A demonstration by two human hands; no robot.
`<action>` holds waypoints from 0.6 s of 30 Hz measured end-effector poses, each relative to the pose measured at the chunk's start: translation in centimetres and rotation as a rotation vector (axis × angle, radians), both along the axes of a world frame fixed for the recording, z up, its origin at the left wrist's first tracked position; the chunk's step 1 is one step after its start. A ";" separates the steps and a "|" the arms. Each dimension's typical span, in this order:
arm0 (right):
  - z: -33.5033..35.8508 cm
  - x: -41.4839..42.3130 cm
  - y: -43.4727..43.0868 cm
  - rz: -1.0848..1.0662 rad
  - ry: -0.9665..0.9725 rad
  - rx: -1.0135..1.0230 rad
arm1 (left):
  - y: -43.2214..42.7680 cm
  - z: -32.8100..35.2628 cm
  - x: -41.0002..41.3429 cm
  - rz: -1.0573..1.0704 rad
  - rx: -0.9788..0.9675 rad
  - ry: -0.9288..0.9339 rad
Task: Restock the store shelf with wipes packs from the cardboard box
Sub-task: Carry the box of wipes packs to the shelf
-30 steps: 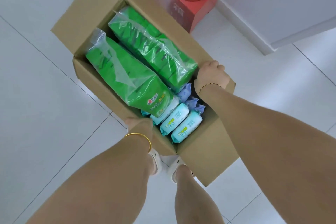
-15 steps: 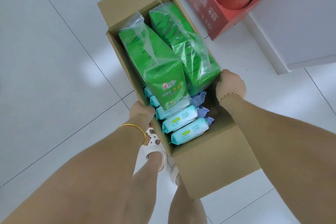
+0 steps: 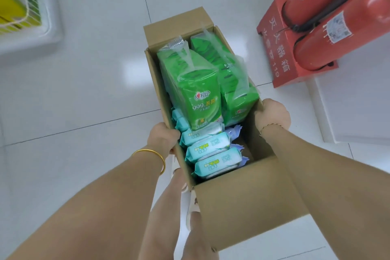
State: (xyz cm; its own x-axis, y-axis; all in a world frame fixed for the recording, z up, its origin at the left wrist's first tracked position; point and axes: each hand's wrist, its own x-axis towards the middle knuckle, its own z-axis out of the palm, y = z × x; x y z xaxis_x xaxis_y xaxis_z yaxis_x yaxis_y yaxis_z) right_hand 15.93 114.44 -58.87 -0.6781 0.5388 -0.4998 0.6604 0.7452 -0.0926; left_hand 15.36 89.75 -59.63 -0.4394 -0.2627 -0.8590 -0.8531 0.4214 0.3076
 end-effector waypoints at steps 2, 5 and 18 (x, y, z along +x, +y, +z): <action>2.1 -1.0 -2.2 0.085 0.024 0.009 | -2.1 1.8 0.8 0.079 0.008 0.020; 5.1 -2.1 -6.4 0.208 0.042 0.026 | -6.0 4.7 2.2 0.168 0.010 0.045; 11.9 -3.6 -36.8 0.604 0.042 -0.057 | -33.0 12.2 10.0 0.627 0.006 0.042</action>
State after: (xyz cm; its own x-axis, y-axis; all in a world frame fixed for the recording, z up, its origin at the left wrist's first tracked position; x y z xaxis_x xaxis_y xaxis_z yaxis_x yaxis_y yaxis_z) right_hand 12.28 77.66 -46.98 -0.8753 0.0260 -0.4828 0.1174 0.9801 -0.1600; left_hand 25.39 56.80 -47.46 -0.2364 -0.4767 -0.8467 -0.9248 -0.1570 0.3466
